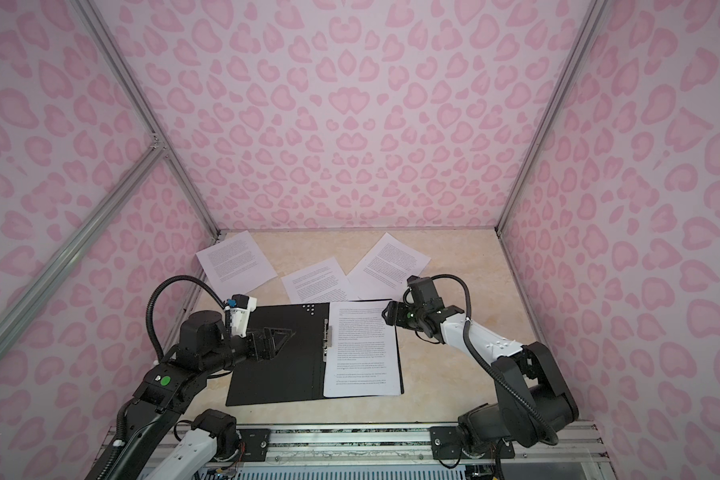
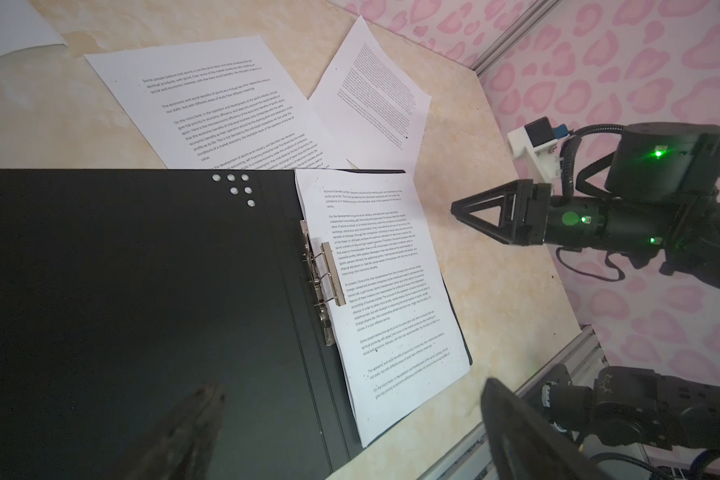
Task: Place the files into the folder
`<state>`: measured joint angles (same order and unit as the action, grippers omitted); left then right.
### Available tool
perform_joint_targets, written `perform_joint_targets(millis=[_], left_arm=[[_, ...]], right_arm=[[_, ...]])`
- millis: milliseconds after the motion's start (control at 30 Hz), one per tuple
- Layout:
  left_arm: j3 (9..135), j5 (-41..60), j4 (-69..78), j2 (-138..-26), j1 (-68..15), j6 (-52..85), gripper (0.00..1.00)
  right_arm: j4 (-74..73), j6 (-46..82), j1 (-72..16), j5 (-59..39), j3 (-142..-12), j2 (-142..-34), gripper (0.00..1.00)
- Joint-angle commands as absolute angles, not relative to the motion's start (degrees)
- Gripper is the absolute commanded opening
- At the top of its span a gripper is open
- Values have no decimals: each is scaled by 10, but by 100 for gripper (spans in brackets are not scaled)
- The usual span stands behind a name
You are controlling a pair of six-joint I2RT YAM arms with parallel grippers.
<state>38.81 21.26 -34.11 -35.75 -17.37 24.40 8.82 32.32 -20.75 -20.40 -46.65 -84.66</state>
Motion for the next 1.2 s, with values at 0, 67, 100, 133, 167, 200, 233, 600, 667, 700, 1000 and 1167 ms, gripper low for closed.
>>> perform_joint_targets(millis=[0, 67, 100, 133, 167, 200, 233, 600, 667, 700, 1000, 1167], left_arm=[[384, 220, -318, -354, -174, 239, 97], [384, 219, -318, -353, -174, 239, 97], [384, 219, -318, -352, -174, 238, 97], [384, 218, -318, -352, -174, 238, 97], [384, 218, -319, -352, -174, 238, 97], [384, 217, -318, -352, -174, 238, 97], [384, 217, -319, -351, -174, 239, 97], [384, 225, -317, -352, -174, 237, 97], [383, 233, -314, -350, -173, 236, 97], [383, 237, -313, -349, -174, 235, 97], [382, 241, -311, -345, -174, 236, 97], [382, 242, -310, -343, -174, 236, 97]], right_arm=[[90, 311, -192, -217, -515, -891, 72], [84, 311, -186, -226, -556, -933, 67], [90, 311, -184, -229, -580, -958, 64], [94, 310, -182, -233, -600, -981, 61], [98, 308, -181, -237, -621, -1002, 58], [106, 306, -180, -239, -644, -1026, 54], [111, 305, -180, -240, -662, -1047, 51], [121, 303, -177, -268, -731, -1160, 28], [120, 306, -171, -264, -720, -1159, 27], [118, 308, -165, -260, -712, -1156, 27], [82, 333, -72, -256, -614, -1096, 22], [73, 339, -11, -239, -565, -1032, 22]])
